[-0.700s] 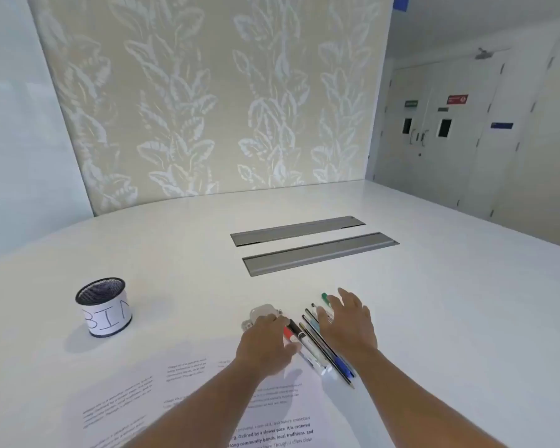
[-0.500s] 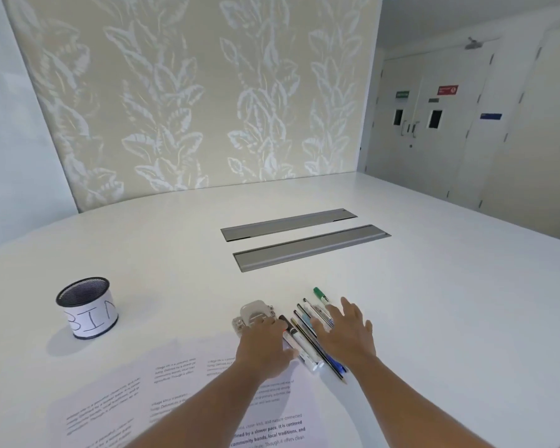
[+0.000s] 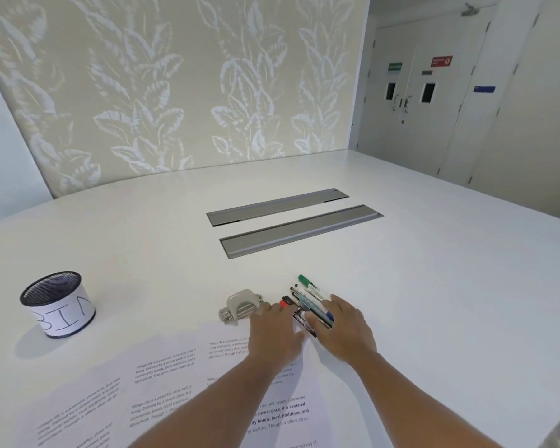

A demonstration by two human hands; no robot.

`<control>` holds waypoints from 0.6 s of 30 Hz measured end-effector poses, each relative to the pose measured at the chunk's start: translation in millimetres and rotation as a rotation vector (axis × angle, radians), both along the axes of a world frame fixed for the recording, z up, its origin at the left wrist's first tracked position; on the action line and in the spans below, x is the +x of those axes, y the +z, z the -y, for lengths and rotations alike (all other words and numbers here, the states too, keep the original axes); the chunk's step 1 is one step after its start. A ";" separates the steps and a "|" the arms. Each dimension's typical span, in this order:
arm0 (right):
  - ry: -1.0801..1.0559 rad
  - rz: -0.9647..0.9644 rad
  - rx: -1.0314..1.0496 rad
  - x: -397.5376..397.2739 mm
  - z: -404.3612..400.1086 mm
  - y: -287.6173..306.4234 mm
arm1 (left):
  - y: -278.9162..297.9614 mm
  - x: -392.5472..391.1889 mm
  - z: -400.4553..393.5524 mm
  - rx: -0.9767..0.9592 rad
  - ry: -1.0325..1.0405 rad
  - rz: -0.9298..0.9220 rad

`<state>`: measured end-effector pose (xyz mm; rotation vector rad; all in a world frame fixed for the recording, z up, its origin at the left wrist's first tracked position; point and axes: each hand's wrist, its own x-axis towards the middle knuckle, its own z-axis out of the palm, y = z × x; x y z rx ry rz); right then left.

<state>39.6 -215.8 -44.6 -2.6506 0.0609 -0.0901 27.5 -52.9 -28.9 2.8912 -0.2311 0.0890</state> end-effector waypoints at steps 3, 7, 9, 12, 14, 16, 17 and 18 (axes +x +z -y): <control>0.014 0.024 -0.025 -1.2 2.3 -8.0 | -0.7 7.8 3.7 0.021 0.001 0.019; -0.006 0.074 -0.039 -1.1 1.4 -15.5 | -0.2 18.8 8.2 0.009 0.021 0.019; -0.013 0.078 -0.030 1.7 0.8 -17.8 | -0.3 23.0 10.4 -0.024 0.038 0.011; -0.035 0.075 0.003 8.3 1.1 -20.1 | -1.8 27.0 12.5 -0.071 0.058 -0.008; -0.038 0.080 -0.002 13.1 1.3 -20.9 | -1.6 30.7 12.5 -0.078 0.064 -0.034; -0.046 0.073 0.002 17.0 0.9 -20.5 | -0.6 36.1 12.1 -0.073 0.058 -0.075; -0.054 0.068 0.010 18.8 0.9 -20.0 | 0.7 38.9 12.4 -0.078 0.054 -0.097; -0.061 0.066 0.016 21.1 0.9 -19.9 | 2.3 41.6 13.1 -0.093 0.054 -0.116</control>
